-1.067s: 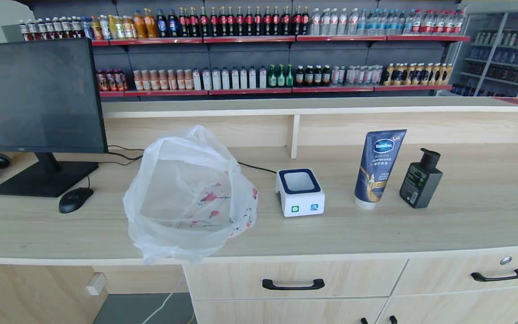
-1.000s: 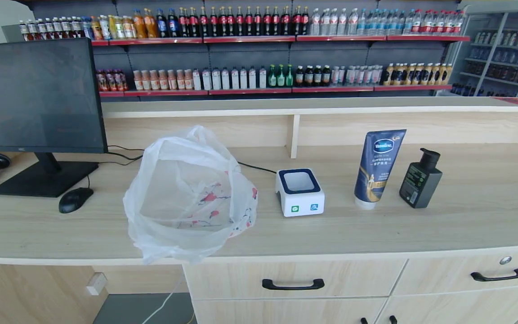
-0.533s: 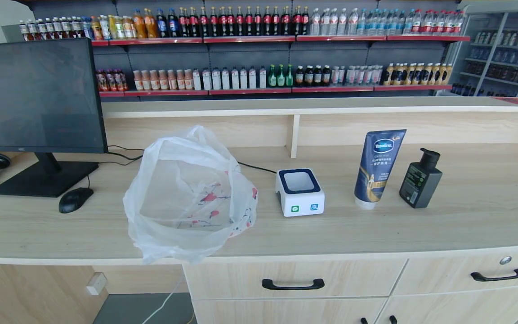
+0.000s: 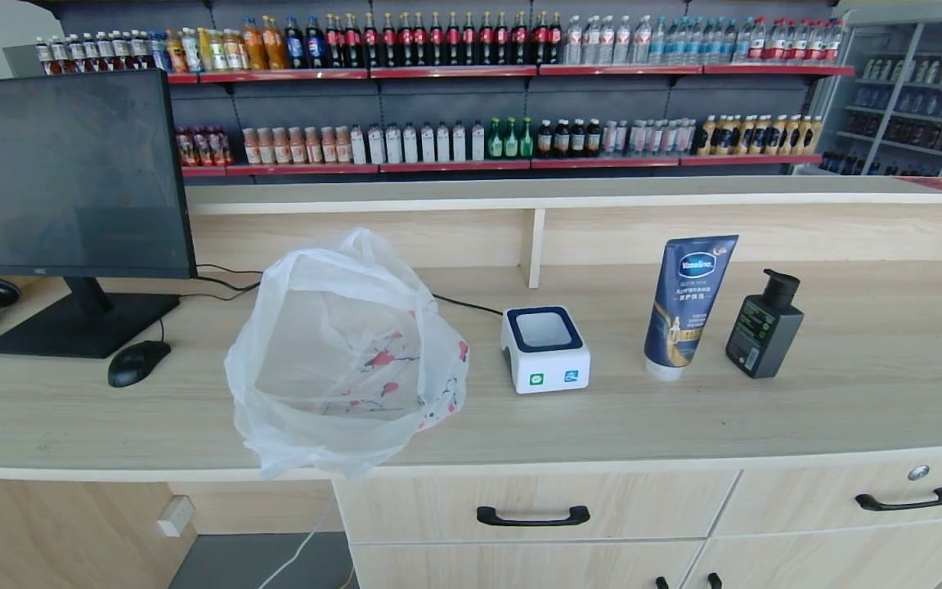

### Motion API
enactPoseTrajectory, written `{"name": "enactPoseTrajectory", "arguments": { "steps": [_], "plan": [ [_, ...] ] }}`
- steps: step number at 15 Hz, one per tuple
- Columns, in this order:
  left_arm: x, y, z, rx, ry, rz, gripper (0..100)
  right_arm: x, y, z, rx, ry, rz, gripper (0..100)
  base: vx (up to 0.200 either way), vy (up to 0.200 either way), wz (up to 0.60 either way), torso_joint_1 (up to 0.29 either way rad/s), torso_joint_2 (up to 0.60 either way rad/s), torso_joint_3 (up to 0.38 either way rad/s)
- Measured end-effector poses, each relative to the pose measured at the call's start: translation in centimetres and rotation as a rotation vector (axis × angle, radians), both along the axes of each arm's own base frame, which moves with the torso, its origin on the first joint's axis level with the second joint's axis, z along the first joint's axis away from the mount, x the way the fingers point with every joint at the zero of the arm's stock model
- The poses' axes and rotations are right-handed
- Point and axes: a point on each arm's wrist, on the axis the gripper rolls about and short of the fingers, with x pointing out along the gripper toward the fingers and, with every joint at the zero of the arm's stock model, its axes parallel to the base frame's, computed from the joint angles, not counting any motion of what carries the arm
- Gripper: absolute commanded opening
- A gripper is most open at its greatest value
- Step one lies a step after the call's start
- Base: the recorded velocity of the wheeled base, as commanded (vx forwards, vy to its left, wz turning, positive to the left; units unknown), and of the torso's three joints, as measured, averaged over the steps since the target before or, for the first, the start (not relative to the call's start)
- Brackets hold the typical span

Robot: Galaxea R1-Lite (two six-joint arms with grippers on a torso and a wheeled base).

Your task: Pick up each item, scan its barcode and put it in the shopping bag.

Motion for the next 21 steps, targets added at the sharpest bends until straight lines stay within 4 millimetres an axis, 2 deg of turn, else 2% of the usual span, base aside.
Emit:
{"name": "enactPoseTrajectory", "arguments": {
  "steps": [5, 7, 10, 12, 15, 18, 21],
  "plan": [
    [0.0, 0.0, 0.0, 0.0, 0.0, 0.0, 100, 3.8, 0.9, 3.4, 0.295, 0.123, 0.203, 100, 0.0, 0.0, 0.0, 0.0, 0.0, 0.0],
    [0.0, 0.0, 0.0, 0.0, 0.0, 0.0, 100, 6.3, 1.7, 5.1, 0.448, 0.143, 0.241, 100, 0.0, 0.0, 0.0, 0.0, 0.0, 0.0],
    [0.0, 0.0, 0.0, 0.0, 0.0, 0.0, 100, 11.0, 3.3, 7.3, 0.655, 0.081, 0.305, 100, 0.0, 0.0, 0.0, 0.0, 0.0, 0.0],
    [0.0, 0.0, 0.0, 0.0, 0.0, 0.001, 100, 13.9, 4.4, 7.8, 0.741, 0.033, 0.345, 100, 0.0, 0.0, 0.0, 0.0, 0.0, 0.0],
    [0.0, 0.0, 0.0, 0.0, 0.0, 0.001, 100, 17.4, 5.6, 6.9, 0.805, 0.017, 0.365, 100, 0.0, 0.0, 0.0, 0.0, 0.0, 0.0],
    [0.0, 0.0, 0.0, 0.0, 0.001, 0.001, 100, 20.6, 5.8, 5.8, 0.808, 0.021, 0.322, 100, 0.0, 0.0, 0.0, 0.0, 0.0, 0.0],
    [0.0, 0.0, 0.0, 0.0, 0.001, 0.001, 100, 23.5, 5.8, 5.8, 0.779, -0.036, 0.296, 100, 0.0, 0.0, 0.0, 0.0, 0.0, 0.0]
  ]
}}
